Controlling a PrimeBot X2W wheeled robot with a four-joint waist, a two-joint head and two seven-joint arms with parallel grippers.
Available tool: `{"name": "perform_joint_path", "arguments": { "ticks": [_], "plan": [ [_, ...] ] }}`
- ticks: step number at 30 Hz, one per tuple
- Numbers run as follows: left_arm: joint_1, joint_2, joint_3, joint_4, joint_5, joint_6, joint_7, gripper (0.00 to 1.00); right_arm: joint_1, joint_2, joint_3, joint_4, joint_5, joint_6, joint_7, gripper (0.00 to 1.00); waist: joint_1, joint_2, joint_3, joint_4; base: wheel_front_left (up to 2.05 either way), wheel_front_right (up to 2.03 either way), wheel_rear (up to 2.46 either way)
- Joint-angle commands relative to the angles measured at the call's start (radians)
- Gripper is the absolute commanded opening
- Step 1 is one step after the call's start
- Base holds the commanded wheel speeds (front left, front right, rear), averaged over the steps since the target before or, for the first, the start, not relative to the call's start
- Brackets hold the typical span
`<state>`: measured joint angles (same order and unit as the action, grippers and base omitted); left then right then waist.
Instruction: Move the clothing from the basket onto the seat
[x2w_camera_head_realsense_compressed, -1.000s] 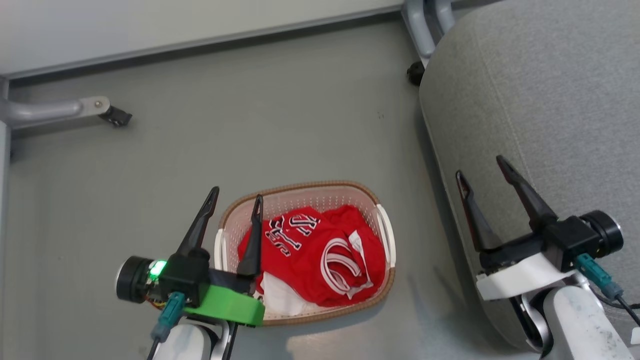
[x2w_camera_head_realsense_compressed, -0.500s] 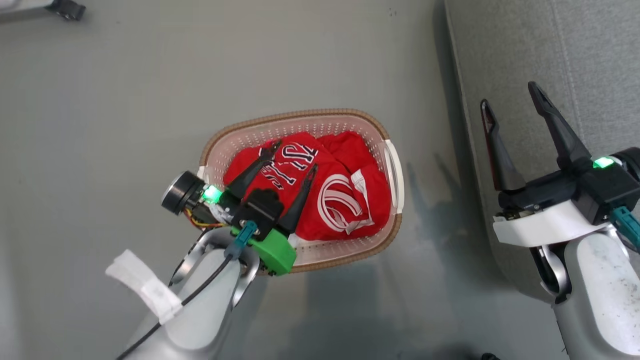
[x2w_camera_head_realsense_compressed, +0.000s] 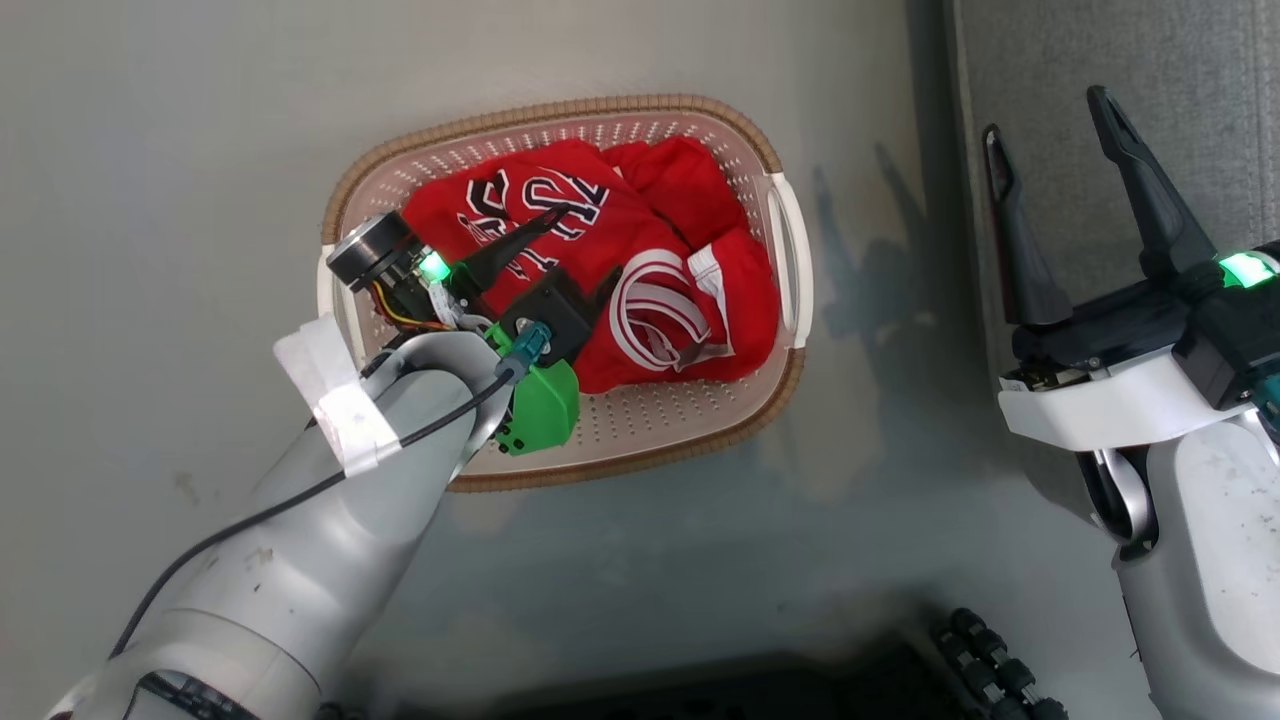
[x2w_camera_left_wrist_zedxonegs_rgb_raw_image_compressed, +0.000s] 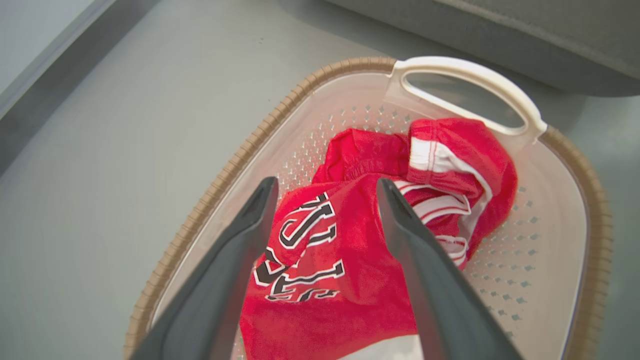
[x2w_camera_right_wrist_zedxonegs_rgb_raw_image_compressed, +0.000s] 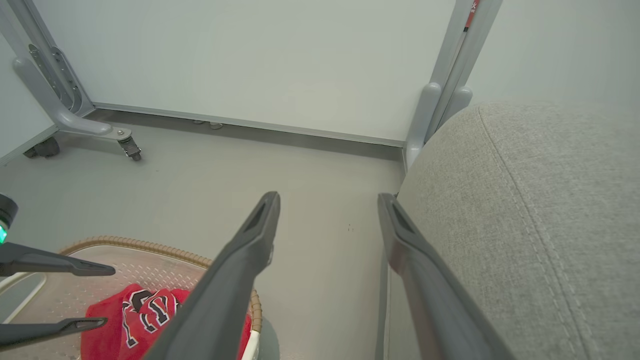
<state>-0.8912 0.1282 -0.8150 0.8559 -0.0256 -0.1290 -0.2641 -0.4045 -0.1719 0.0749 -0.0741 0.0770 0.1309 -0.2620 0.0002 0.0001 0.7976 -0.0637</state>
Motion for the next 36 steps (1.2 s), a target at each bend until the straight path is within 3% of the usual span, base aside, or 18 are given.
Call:
{"name": "perform_joint_path", "arguments": {
  "ticks": [1,17,33,34,35,36],
  "plan": [
    [-0.042,0.0,-0.024,0.034,-0.016,-0.002,-0.001,1.0,-0.018,-0.003,-0.003,-0.006,-0.006,0.0,-0.005,1.0,-0.0002,-0.0001,0.079,-0.015,0.0,0.0,0.0],
    [-0.309,-0.017,-0.24,0.337,-0.143,-0.002,0.022,1.0,-0.089,0.022,-0.008,-0.081,0.001,0.0,-0.004,1.0,-0.0002,-0.0001,0.242,-0.049,0.0,0.0,0.0],
    [-0.363,-0.018,-0.266,0.422,-0.212,0.002,0.124,1.0,-0.117,0.011,0.04,-0.203,-0.005,0.0,-0.005,1.0,-0.0002,-0.0001,0.323,-0.058,0.0,0.0,0.0],
    [-0.362,-0.018,-0.271,0.422,-0.209,0.002,0.126,0.83,-0.115,0.01,0.041,-0.205,-0.005,0.0,-0.005,1.0,-0.0002,-0.0001,0.324,-0.059,0.0,0.0,0.0],
    [-0.367,-0.017,-0.278,0.423,-0.202,0.002,0.114,0.2,-0.113,0.01,0.043,-0.206,-0.005,0.0,-0.004,1.0,-0.0002,-0.0001,0.325,-0.06,0.0,0.0,0.0],
    [-0.369,-0.016,-0.28,0.424,-0.201,0.002,0.112,0.0,-0.112,0.01,0.044,-0.207,-0.004,0.0,-0.004,1.0,-0.0002,-0.0001,0.326,-0.061,0.0,0.0,0.0]
  ]
}}
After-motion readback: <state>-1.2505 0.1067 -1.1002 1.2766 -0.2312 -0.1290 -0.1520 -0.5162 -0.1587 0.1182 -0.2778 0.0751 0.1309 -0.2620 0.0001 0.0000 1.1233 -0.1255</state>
